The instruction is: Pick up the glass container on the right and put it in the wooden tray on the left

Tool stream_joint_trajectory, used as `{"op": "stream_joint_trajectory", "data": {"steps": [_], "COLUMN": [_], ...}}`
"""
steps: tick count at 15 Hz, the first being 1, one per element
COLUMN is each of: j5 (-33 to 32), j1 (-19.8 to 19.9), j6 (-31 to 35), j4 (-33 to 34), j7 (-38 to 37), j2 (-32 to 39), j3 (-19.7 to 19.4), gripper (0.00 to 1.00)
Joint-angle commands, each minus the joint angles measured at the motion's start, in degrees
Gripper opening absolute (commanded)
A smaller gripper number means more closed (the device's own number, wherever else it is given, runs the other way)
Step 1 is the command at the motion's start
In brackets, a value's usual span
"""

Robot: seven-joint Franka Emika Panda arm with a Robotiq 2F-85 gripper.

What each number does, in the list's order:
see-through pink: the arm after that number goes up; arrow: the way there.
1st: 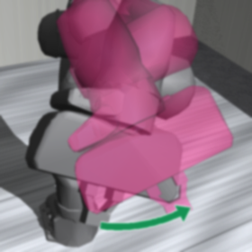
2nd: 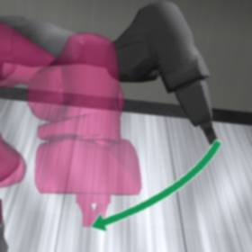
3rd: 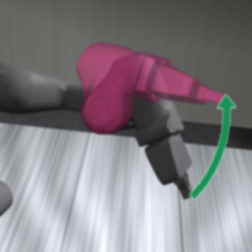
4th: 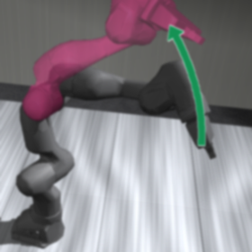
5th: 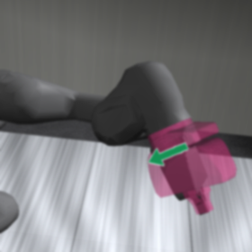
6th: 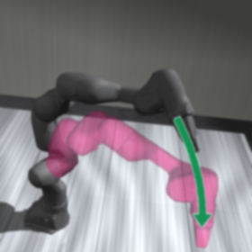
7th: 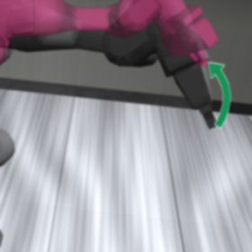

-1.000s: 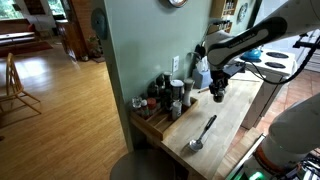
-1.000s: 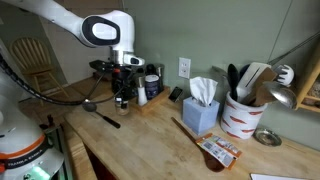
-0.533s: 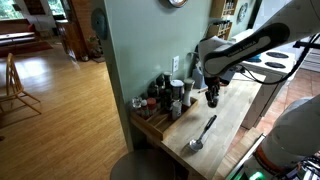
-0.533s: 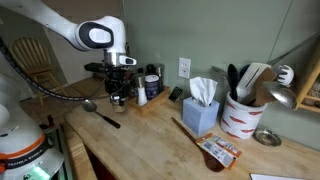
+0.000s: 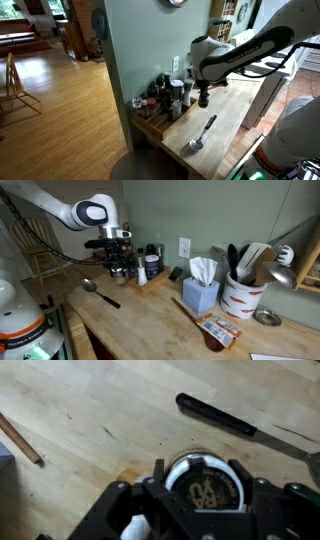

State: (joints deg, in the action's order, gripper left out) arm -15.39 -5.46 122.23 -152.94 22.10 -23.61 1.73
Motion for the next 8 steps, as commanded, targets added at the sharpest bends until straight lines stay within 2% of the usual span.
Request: {"op": "stream_joint_trajectory", "data": {"steps": [1,8], "j5": [-2.59,-5.24], "j1": [-2.26,-5.0], "j6": [2.2,5.33], "j4": [-0.38,0.47], "j7": [5.53,11.74], "j2": [-0.75,1.34], "j3": [0.56,1.87], "gripper": [0.39,0.39]}}
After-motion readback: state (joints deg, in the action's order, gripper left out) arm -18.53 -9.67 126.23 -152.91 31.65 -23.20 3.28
